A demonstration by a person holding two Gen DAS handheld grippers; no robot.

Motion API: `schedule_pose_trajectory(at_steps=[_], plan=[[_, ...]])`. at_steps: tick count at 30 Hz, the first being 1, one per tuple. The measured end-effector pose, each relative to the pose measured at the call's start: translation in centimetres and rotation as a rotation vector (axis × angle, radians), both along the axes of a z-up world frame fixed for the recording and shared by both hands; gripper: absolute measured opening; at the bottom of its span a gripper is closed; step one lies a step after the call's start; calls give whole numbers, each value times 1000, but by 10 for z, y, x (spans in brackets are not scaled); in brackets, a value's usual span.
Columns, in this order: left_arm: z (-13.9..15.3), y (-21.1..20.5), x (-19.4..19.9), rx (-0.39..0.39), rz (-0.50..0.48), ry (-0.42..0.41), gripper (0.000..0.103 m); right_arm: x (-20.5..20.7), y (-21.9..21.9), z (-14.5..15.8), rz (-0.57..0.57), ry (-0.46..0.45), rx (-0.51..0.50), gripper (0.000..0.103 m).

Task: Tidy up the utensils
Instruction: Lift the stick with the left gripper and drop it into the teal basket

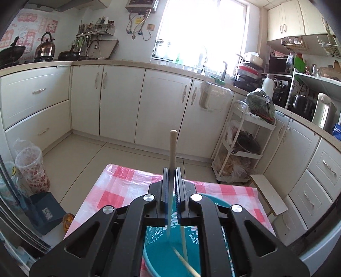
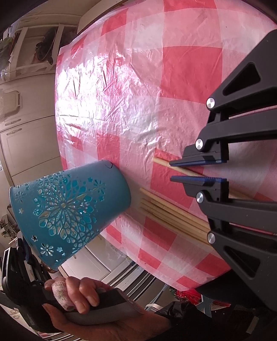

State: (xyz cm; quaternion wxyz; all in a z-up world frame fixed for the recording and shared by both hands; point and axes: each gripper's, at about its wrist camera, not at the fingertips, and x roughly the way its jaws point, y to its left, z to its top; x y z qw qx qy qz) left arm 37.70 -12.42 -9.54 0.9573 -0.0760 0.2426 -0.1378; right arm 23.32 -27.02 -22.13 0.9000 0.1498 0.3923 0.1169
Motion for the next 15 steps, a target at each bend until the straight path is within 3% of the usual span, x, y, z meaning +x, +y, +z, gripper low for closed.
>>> schedule_pose_trajectory(at_steps=[3, 7, 11, 15], plan=[[-3, 8, -12, 13, 0, 25, 11, 0, 0, 0, -2, 2, 2, 9], [0, 29, -43, 17, 26, 22, 39, 1, 3, 3, 2, 13, 0, 17], [-4, 55, -78, 40, 47, 24, 49, -2, 9, 6, -6, 26, -37, 20], [-28, 81, -100, 59, 66, 80, 55, -2, 19, 8, -24, 39, -109, 17]])
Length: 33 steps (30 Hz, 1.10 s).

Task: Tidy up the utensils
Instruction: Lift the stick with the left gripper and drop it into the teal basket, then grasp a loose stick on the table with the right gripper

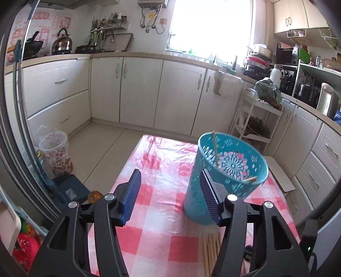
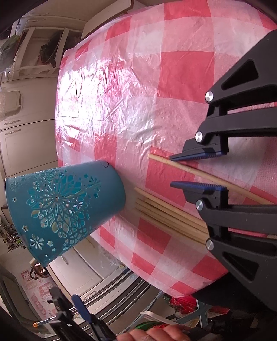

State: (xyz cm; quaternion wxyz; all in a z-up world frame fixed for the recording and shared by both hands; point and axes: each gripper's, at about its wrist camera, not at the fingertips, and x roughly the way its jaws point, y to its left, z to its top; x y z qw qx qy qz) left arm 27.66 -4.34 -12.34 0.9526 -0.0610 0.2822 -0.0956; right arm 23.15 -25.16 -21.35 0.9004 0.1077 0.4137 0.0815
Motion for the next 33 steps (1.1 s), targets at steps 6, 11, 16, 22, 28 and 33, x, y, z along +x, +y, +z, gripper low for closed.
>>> schedule_pose_trajectory(at_steps=[6, 11, 16, 22, 28, 33], plan=[[-47, 25, -18, 8, 23, 113, 55, 3, 25, 3, -7, 18, -219, 10], [-67, 26, -26, 18, 12, 159, 55, 1, 37, 3, 13, 2, -331, 10], [-71, 27, -34, 11, -5, 166, 55, 2, 17, 2, -3, 17, -198, 7], [-79, 26, -37, 15, -5, 187, 55, -6, -11, -4, -34, 22, 14, 6], [-88, 21, -35, 20, -4, 215, 55, -10, -20, 0, -47, 11, 85, 6], [-90, 19, -34, 26, -5, 221, 55, -12, -23, 8, -40, -11, 145, 6]])
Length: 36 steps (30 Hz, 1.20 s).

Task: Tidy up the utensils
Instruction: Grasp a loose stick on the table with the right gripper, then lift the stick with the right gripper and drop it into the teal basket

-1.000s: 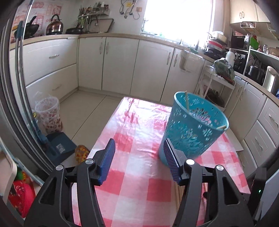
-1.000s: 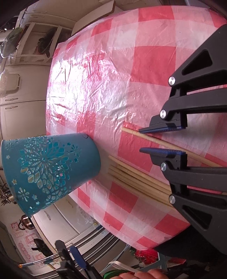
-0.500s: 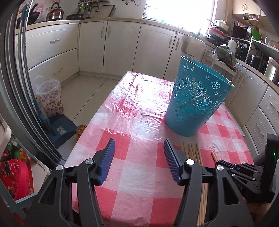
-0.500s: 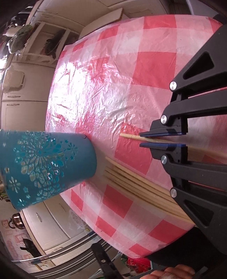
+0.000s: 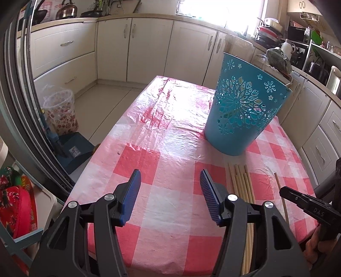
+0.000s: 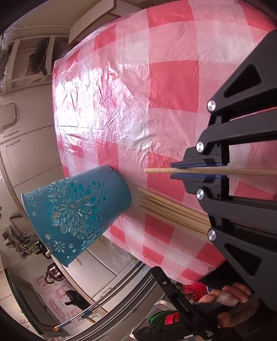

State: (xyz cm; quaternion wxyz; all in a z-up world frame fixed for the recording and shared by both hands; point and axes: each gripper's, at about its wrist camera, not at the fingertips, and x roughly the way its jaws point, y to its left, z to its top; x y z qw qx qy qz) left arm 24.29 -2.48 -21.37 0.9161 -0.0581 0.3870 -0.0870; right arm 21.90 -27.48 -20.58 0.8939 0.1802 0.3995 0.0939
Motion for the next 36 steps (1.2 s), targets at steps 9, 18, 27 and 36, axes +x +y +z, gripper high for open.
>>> schedule_pose_trajectory(at_steps=[9, 18, 27, 36], plan=[[-6, 2, 3, -6, 10, 19, 55, -3, -9, 9, -8, -64, 88, 6], [-8, 2, 5, -14, 18, 30, 55, -8, -21, 30, -2, -167, 215, 6], [-13, 4, 7, -17, 23, 42, 55, -7, -23, 55, 7, -258, 249, 6], [-16, 2, 9, -14, 24, 53, 55, -5, -33, 88, 17, -348, 240, 5]])
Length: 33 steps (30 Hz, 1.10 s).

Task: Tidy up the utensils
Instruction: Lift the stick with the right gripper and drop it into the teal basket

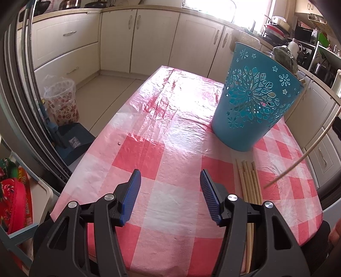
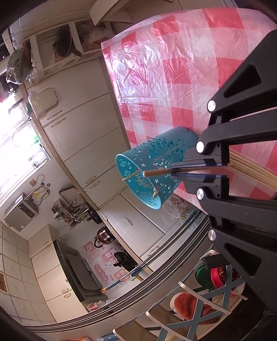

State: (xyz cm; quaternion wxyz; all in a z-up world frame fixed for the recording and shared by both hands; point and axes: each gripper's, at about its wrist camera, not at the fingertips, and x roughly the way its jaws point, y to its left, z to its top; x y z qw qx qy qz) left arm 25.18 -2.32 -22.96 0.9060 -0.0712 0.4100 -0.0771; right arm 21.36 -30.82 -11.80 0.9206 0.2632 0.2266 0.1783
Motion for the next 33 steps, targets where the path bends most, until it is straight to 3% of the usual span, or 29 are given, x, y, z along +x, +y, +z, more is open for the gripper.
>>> schedule_pose_trajectory(at_steps=[11, 19, 25, 29, 33], plan=[[-2, 0, 2, -4, 5, 10, 55, -1, -14, 32, -19, -71, -10, 5], [-3, 1, 2, -13, 6, 6, 55, -7, -17, 110, -16, -219, -44, 5], [-1, 4, 1, -25, 9, 5, 55, 14, -7, 168, -36, -350, -96, 5], [-2, 8, 3, -38, 18, 9, 55, 44, 8, 174, -39, -367, -109, 5], [-5, 15, 5, -54, 33, 19, 55, 75, 22, 154, -36, -336, -128, 5]])
